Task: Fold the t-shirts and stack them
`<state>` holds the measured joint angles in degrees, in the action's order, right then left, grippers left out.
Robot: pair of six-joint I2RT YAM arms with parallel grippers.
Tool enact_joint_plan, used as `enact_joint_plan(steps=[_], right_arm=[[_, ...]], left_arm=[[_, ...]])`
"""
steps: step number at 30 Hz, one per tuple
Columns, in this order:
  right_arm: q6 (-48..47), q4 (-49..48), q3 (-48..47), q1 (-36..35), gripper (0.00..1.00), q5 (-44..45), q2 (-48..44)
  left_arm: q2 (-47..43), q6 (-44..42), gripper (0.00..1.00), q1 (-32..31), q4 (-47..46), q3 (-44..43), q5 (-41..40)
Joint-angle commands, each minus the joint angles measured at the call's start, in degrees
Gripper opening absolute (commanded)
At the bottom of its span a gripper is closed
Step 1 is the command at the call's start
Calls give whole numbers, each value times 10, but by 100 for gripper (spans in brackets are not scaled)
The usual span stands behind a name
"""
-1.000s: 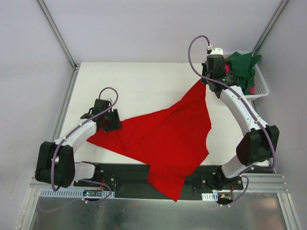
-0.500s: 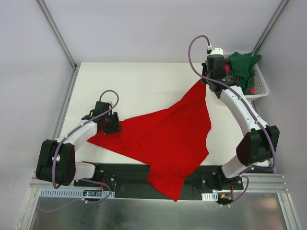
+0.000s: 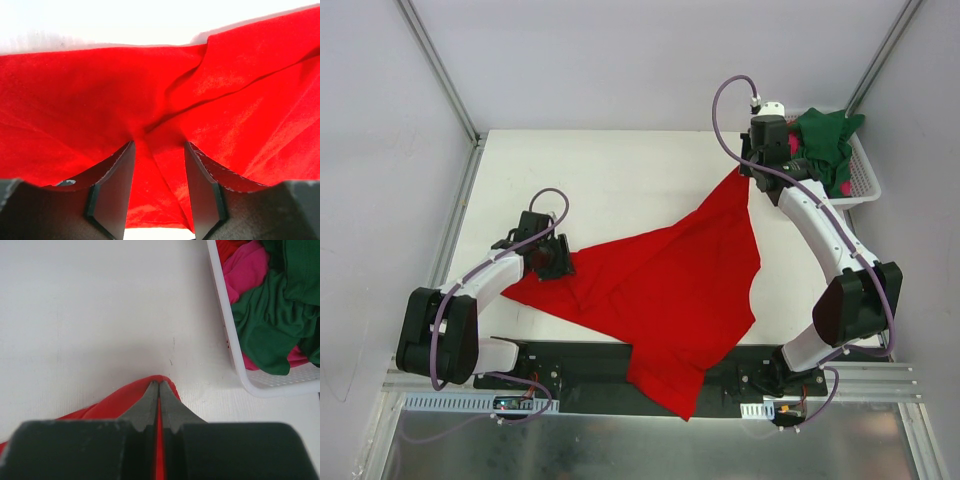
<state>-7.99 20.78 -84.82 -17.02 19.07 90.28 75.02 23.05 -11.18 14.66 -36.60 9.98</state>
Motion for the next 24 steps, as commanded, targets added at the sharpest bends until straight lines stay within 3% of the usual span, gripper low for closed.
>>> enact_joint_plan(steps=[1,13,15,21,24], right_arm=[[1,-8,-3,0,1,4,-29],[0,-8,5,0,1,7,-32],[-1,-8,5,0,1,8,-33],[0,-8,5,0,1,7,-33],[0,-8,7,0,1,7,-32]], left_arm=[[-2,1,43,-3,-12,0,14],[3,3,39,-7,-22,9,13],[5,3,34,-7,-23,11,14],[6,4,6,-7,-25,11,21],[7,2,0,-7,-26,12,21]])
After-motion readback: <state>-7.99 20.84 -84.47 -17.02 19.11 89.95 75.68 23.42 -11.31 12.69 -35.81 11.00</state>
